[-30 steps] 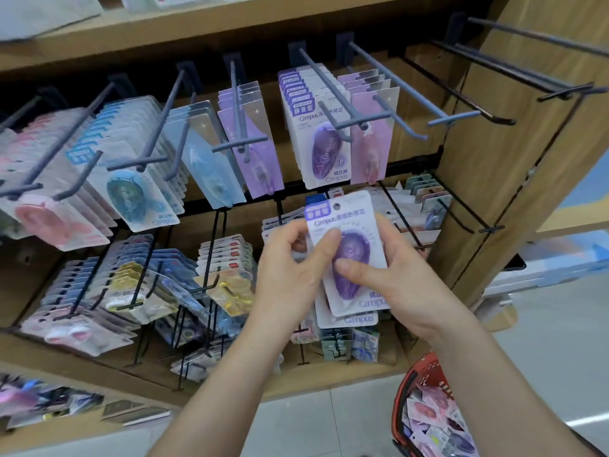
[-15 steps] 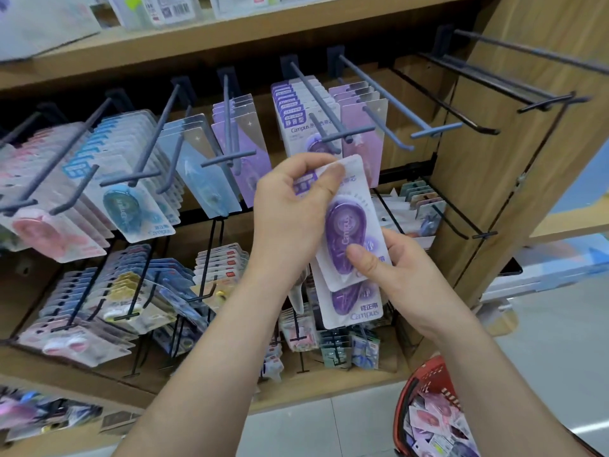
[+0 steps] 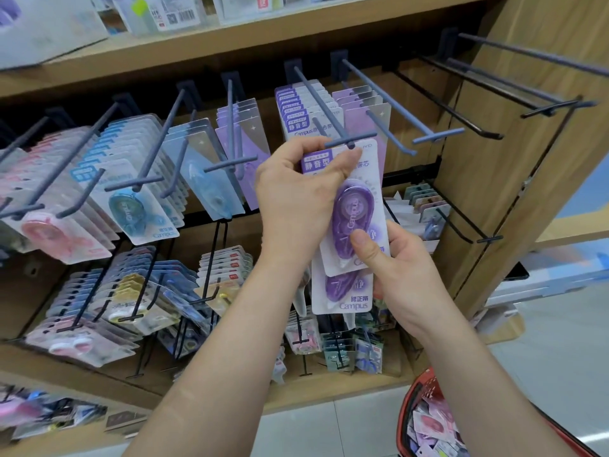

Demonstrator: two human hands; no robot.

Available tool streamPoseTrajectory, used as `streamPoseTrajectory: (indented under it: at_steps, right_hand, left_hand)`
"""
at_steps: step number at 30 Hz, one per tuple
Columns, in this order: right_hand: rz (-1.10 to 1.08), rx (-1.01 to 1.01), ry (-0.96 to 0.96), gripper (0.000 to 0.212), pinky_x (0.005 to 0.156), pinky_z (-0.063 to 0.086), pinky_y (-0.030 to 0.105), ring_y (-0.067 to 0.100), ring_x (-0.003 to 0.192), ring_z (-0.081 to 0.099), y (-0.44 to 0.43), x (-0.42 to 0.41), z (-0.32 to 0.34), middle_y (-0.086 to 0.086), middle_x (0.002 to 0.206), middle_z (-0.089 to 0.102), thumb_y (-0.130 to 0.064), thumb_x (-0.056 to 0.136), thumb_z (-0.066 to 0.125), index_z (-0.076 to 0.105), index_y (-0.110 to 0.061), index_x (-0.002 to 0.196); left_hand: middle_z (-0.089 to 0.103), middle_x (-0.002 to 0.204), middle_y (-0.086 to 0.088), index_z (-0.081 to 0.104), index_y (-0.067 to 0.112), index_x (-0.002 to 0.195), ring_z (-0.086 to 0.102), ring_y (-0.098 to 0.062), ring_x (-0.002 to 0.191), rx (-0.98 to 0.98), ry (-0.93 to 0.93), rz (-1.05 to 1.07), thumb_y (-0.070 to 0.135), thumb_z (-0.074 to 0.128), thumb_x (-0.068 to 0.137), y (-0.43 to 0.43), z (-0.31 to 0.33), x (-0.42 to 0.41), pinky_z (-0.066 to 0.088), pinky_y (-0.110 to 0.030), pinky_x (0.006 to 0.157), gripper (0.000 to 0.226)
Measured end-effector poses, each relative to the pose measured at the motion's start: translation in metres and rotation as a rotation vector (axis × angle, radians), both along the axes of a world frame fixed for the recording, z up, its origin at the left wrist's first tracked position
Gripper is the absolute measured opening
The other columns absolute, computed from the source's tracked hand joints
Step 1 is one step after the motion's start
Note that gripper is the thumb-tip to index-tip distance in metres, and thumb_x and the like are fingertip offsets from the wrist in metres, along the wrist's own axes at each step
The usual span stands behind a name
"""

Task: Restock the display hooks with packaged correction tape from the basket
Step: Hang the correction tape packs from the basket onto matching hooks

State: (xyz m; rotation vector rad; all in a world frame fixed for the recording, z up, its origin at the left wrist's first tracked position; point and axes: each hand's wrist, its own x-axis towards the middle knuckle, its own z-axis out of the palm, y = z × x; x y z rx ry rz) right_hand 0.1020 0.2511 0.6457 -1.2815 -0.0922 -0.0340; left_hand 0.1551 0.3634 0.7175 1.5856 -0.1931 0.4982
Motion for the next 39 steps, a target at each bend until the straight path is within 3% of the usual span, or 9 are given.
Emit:
streamPoseTrajectory:
  at_steps: [6, 12, 16, 19, 23, 28, 32, 36, 39]
  right_hand:
    - [-0.044, 0.047, 0.024, 0.034, 0.092, 0.054, 0.058, 0.039, 0.101, 0.069, 0.005, 0.001, -0.001, 0.015, 0.104, 0.075, -0.038, 0.080, 0.070, 0.071, -0.014, 0.103]
    - [-0.043, -0.033, 0.029, 0.035, 0.093, 0.054, 0.056, 0.034, 0.098, 0.071, 0.006, 0.002, 0.003, 0.012, 0.100, 0.076, -0.042, 0.078, 0.067, 0.072, -0.016, 0.100]
    - [-0.039, -0.057, 0.053, 0.032, 0.088, 0.057, 0.052, 0.031, 0.092, 0.073, -0.001, 0.006, 0.000, 0.011, 0.096, 0.077, -0.042, 0.078, 0.068, 0.074, -0.018, 0.098]
    - [-0.117, -0.151, 0.056, 0.030, 0.088, 0.057, 0.052, 0.027, 0.094, 0.073, -0.011, 0.009, -0.009, 0.005, 0.102, 0.076, -0.039, 0.079, 0.079, 0.073, -0.026, 0.105]
    - [-0.294, -0.213, 0.040, 0.041, 0.083, 0.058, 0.054, 0.020, 0.095, 0.071, -0.027, 0.011, -0.019, -0.002, 0.108, 0.073, -0.006, 0.086, 0.074, 0.063, -0.039, 0.106]
    - [-0.266, -0.074, 0.005, 0.071, 0.074, 0.061, 0.039, 0.016, 0.092, 0.073, -0.035, 0.010, -0.015, -0.006, 0.101, 0.077, 0.002, 0.080, 0.076, 0.044, -0.043, 0.125]
    - [-0.201, -0.027, 0.025, 0.046, 0.074, 0.059, 0.040, 0.019, 0.088, 0.074, -0.034, 0.009, -0.012, 0.003, 0.099, 0.078, -0.012, 0.068, 0.079, 0.066, -0.021, 0.111]
    - [-0.174, -0.045, 0.023, 0.043, 0.076, 0.062, 0.037, 0.018, 0.089, 0.074, -0.034, 0.007, -0.011, 0.001, 0.098, 0.078, -0.014, 0.065, 0.078, 0.069, -0.019, 0.107]
    - [-0.134, -0.068, 0.001, 0.040, 0.076, 0.062, 0.037, 0.018, 0.088, 0.074, -0.033, 0.006, -0.007, 0.001, 0.096, 0.078, -0.011, 0.066, 0.078, 0.069, -0.020, 0.104]
  left_hand:
    - [0.075, 0.096, -0.003, 0.063, 0.018, 0.110, 0.071, -0.010, 0.085, -0.041, 0.102, -0.132, 0.010, 0.076, 0.085, 0.008, -0.001, -0.006, 0.058, -0.027, 0.076, 0.029]
    - [0.077, 0.095, 0.001, 0.043, 0.042, 0.123, 0.072, -0.021, 0.095, 0.154, 0.061, -0.171, 0.016, 0.077, 0.082, 0.035, -0.029, -0.034, 0.052, -0.050, 0.094, 0.059]
    - [0.071, 0.100, 0.015, 0.060, 0.038, 0.115, 0.067, -0.007, 0.094, 0.378, 0.025, -0.153, 0.016, 0.079, 0.081, 0.035, -0.028, -0.031, 0.052, -0.034, 0.093, 0.045]
    - [0.070, 0.087, 0.016, 0.067, 0.033, 0.115, 0.066, -0.004, 0.077, 0.320, 0.035, -0.081, 0.016, 0.078, 0.083, 0.030, -0.026, -0.018, 0.054, -0.022, 0.073, 0.037]
    - [0.063, 0.079, 0.017, 0.070, 0.028, 0.118, 0.051, 0.007, 0.056, 0.235, 0.114, 0.122, 0.018, 0.076, 0.085, 0.022, -0.038, 0.021, 0.041, -0.007, 0.061, 0.034]
    - [0.064, 0.093, 0.021, 0.062, 0.046, 0.106, 0.060, -0.003, 0.068, 0.293, 0.049, 0.177, 0.015, 0.074, 0.087, 0.019, -0.049, 0.046, 0.050, -0.013, 0.069, 0.038]
    - [0.064, 0.099, 0.014, 0.059, 0.045, 0.109, 0.065, -0.017, 0.091, 0.390, 0.056, 0.175, 0.017, 0.070, 0.089, 0.017, -0.051, 0.048, 0.055, -0.030, 0.082, 0.037]
    - [0.049, 0.110, 0.004, 0.065, 0.025, 0.120, 0.053, -0.017, 0.106, 0.502, -0.081, 0.317, 0.027, 0.062, 0.093, 0.021, -0.054, 0.026, 0.042, -0.024, 0.093, 0.027]
    - [0.064, 0.099, 0.006, 0.069, 0.028, 0.104, 0.062, -0.008, 0.092, 0.336, 0.012, 0.029, 0.033, 0.066, 0.091, 0.016, -0.048, -0.002, 0.051, -0.028, 0.084, 0.014]
